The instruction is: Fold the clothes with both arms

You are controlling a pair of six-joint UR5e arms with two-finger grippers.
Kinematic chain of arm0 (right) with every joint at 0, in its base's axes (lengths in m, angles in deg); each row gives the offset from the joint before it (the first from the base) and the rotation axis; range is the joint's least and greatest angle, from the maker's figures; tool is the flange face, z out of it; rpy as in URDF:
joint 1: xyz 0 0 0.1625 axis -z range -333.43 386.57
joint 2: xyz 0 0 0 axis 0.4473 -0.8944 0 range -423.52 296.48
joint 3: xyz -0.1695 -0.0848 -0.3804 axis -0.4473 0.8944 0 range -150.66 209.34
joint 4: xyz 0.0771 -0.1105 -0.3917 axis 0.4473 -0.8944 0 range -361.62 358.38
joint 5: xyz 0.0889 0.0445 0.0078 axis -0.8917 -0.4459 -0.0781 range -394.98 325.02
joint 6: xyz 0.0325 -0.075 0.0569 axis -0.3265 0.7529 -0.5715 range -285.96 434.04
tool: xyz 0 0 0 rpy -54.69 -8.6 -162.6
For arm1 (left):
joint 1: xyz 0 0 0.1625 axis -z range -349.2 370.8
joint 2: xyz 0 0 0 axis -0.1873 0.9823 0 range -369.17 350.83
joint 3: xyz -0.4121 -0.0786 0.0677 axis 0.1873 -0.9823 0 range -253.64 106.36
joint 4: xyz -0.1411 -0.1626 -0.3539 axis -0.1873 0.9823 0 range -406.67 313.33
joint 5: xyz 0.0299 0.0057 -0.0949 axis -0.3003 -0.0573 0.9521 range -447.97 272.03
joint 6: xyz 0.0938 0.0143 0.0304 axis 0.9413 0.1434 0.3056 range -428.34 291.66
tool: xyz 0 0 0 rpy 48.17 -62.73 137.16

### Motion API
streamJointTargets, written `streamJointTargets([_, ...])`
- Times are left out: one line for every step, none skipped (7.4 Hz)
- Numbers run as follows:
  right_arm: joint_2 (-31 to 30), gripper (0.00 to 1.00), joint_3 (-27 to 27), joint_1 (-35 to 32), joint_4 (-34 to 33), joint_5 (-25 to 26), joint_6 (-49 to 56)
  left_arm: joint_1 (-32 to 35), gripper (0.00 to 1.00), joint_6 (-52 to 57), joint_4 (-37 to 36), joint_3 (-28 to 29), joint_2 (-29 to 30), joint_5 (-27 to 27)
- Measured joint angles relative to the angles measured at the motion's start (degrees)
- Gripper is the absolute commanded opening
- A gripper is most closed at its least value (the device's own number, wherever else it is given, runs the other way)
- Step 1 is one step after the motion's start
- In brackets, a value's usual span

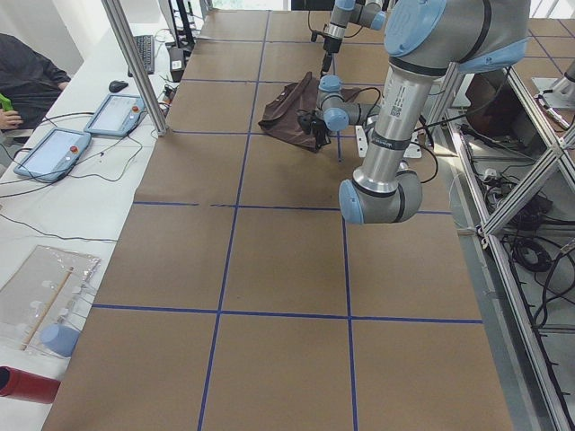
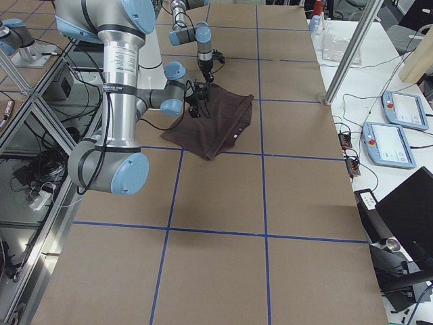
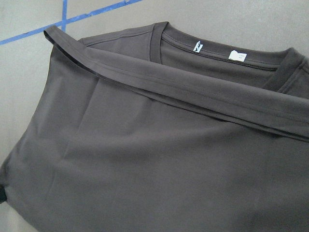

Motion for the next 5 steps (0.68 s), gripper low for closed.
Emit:
streamJointTargets([0.0, 1.0, 0.03, -0.07, 0.01, 0.02, 0.02, 0.78, 0.0, 1.01, 0.0, -0.03, 0.0, 0.0])
streamJointTargets([0.0, 1.0, 0.09, -0.13, 0.01, 0.06, 0.08, 1.75, 0.0, 1.48, -0.02, -0.03, 0.0, 0.06])
streamJointTargets([0.0, 1.0, 0.16, -0.21, 0.01, 0.08, 0.13, 2.87, 0.0, 2.33, -0.08, -0.02, -0.03, 0.18])
streamJointTargets([0.0, 1.0, 0.33, -0.25, 0.06, 0.07, 0.16, 4.42, 0.0, 3.86, -0.14, 0.37, -0.06, 0.28])
streamJointTargets([0.0, 1.0, 0.59, -0.28, 0.15, 0.03, 0.17, 6.73, 0.0, 5.74, -0.06, 1.66, -0.06, 0.37])
